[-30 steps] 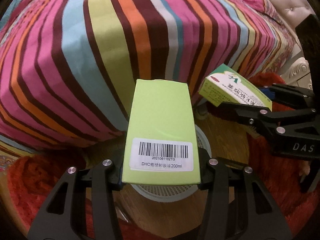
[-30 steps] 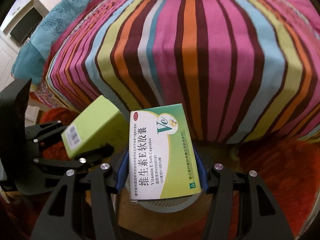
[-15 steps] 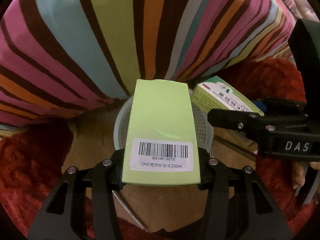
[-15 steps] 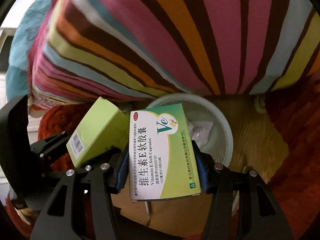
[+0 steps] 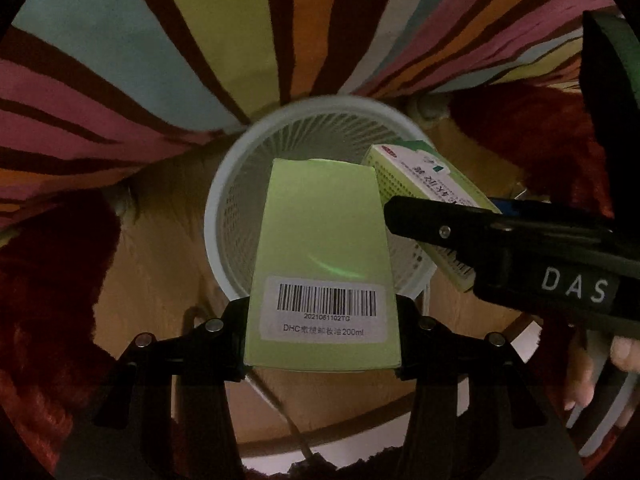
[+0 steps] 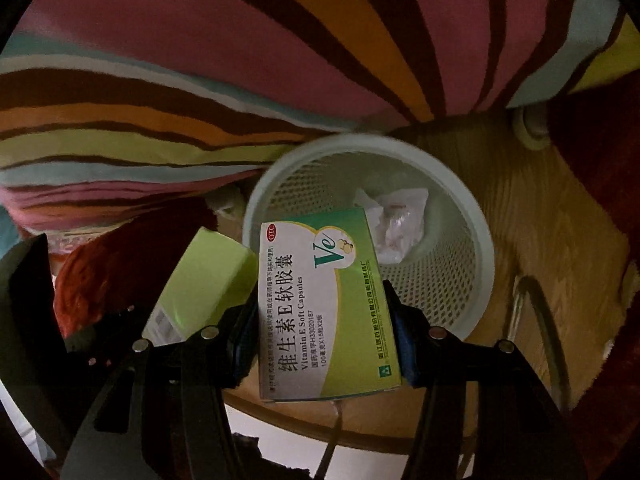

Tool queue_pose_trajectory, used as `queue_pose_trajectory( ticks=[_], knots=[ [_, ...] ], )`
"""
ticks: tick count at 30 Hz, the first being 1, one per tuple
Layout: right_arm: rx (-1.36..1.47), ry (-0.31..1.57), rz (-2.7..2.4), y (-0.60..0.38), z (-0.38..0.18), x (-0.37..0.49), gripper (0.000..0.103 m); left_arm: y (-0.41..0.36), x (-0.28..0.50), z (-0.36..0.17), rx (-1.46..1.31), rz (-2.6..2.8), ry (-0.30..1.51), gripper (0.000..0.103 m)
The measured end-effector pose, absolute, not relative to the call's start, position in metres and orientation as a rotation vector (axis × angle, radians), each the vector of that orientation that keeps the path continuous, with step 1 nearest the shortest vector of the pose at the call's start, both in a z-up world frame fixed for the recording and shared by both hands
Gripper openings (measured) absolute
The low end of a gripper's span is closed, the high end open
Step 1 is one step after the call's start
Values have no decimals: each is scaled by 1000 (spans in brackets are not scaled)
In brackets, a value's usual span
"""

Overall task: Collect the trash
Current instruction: 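Open both tools to drop the Ve box and green box into the wastebasket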

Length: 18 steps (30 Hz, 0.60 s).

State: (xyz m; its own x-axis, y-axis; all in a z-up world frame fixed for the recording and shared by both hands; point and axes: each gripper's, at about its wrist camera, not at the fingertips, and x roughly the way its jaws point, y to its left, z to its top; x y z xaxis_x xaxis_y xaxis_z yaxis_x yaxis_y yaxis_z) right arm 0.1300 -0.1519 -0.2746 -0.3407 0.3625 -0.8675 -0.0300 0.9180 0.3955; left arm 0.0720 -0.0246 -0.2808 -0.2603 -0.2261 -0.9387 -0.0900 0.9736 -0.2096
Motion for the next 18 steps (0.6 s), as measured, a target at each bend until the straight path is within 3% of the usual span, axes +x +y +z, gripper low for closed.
queue_pose_trajectory(
  ticks=[18],
  knots=[
    [352,2036,288,-163,-324,131,53,-28,78,-341,-286,-97,2002,50]
  ],
)
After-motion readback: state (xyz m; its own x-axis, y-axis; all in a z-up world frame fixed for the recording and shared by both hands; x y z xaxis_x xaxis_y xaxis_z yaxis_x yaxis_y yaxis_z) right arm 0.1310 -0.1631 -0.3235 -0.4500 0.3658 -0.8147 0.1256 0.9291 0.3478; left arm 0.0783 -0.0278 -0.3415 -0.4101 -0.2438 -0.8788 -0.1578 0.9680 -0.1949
